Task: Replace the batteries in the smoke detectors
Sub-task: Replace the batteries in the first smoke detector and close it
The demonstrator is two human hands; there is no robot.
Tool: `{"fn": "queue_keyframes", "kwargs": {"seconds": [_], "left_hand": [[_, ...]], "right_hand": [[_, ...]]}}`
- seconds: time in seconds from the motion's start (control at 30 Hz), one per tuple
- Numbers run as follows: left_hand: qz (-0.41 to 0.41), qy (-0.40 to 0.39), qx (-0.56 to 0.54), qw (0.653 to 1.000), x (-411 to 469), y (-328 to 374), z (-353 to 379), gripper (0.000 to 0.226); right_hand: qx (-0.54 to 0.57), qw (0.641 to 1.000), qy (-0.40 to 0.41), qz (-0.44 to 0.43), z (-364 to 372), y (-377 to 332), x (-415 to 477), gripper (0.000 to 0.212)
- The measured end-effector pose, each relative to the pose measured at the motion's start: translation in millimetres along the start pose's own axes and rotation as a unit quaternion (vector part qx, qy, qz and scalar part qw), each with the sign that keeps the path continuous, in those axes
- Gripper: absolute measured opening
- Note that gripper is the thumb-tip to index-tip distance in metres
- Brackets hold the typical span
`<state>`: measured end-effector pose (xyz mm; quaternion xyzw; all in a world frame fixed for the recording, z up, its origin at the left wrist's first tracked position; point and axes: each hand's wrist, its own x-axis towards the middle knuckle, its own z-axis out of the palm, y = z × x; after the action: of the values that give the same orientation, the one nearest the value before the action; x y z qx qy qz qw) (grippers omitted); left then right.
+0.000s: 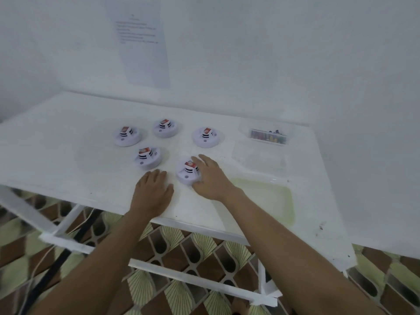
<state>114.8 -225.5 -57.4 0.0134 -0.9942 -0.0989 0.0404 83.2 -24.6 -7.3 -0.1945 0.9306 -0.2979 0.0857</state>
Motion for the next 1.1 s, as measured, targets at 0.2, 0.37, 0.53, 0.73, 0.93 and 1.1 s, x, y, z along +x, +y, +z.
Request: {"fn": "queue_keyframes", "kwargs": {"seconds": [0.2,0.37,0.53,0.73,0.93,1.1], "left_hand": [[0.012,0.006,-0.005,1.000,-1.7,-1.2,-1.7,0.066],[0.005,0.011,-0.008,1.000,-2.8,0.8,-1.8,0.068],[-0.022,0.014,-0.034,0.999,-0.6,1.4,-0.9,0.069],[-0.048,0.006,-0.087,0.995,1.1,3.3,-3.2,0.067],[-0.060,0.034,-0.140,0.988,15.3,28.1,-9.1,0.054],[-0.132,0.092,-0.400,0.902,30.6,89.8,-31.0,0.022]], "right_hand": [[-0.118,0.990,-0.079,-0.001,3.1,0.8,27.3,0.090],[-0.150,0.986,-0.074,-0.005,3.6,6.0,39.2,0.093],[-0.142,0.986,-0.083,-0.037,-5.9,5.3,49.5,0.073],[-0.111,0.983,-0.125,-0.069,-27.9,16.0,44.3,0.111],[0.012,0.994,-0.068,-0.082,-58.5,33.3,29.8,0.093],[0.196,0.978,0.022,-0.070,-92.3,49.1,17.2,0.088]]}}
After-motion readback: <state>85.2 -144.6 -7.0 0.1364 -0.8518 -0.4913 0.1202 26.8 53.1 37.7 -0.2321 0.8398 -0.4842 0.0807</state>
